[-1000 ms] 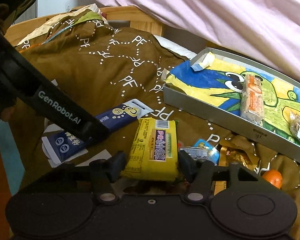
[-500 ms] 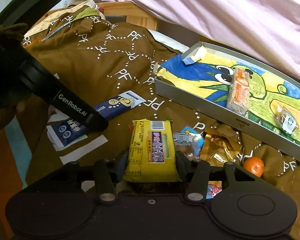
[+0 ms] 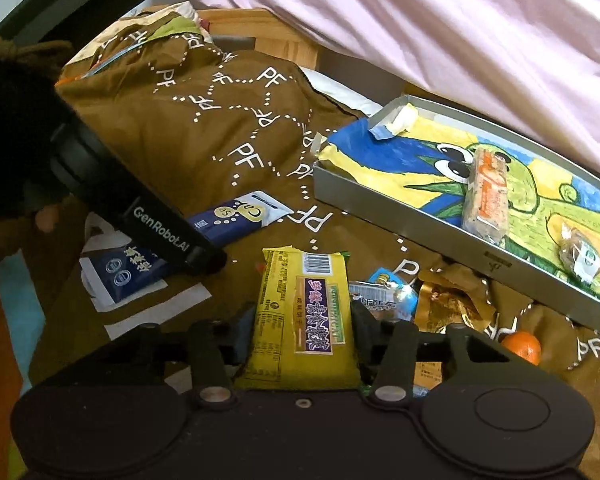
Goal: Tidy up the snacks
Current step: 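Grasp the yellow wafer pack with the right gripper while the left gripper grasps the navy milk stick, then carry the wafer pack with the right gripper into the tray while the left gripper carries the milk stick there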
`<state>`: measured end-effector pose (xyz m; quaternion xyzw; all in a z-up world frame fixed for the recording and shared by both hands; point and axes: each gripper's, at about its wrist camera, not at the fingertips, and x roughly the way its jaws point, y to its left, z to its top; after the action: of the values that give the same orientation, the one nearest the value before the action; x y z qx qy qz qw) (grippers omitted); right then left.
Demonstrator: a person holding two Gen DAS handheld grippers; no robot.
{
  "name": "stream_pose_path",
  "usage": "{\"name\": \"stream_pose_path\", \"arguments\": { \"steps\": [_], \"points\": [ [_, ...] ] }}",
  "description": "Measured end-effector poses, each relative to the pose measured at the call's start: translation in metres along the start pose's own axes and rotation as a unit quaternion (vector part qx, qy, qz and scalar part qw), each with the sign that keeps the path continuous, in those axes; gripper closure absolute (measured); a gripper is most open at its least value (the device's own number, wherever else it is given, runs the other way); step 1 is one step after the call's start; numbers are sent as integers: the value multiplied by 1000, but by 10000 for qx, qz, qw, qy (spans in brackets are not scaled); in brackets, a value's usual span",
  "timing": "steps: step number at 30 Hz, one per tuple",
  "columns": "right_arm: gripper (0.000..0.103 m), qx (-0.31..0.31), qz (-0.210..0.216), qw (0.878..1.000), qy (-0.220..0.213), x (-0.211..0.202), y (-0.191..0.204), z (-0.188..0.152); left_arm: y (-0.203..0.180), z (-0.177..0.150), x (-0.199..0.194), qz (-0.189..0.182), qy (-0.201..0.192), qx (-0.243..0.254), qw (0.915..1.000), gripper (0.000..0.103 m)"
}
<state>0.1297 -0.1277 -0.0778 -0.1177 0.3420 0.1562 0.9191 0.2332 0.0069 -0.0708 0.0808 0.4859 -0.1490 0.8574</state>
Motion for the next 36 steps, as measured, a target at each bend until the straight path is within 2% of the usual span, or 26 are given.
{"name": "stream_pose_path", "arguments": {
  "steps": [3,11,17,25,32,36],
  "points": [
    [53,-152,-94,9998,61,-5,5,-1,0,0,-4,-77,63,-67,9999,65],
    [53,-607,-443,9972,-38,-33,13,-4,-4,-6,-26,-505,128,-617,9967,71],
    [53,-858,-772,9930,-266,-58,14,-3,-15,-8,-52,-548,-282,-475,9970,71],
    [53,-1141,-1028,9865,-562,-93,2,13,-14,-1,-79,-575,-865,-628,9926,71],
    [53,-1216,-1318,9781,-1058,-115,-17,34,-7,15,-99,-644,-1268,-1032,9844,71],
    [53,-1096,-1515,9717,-1442,-115,-30,44,-13,35,-113,-557,-1670,-1030,9790,71]
  ]
}}
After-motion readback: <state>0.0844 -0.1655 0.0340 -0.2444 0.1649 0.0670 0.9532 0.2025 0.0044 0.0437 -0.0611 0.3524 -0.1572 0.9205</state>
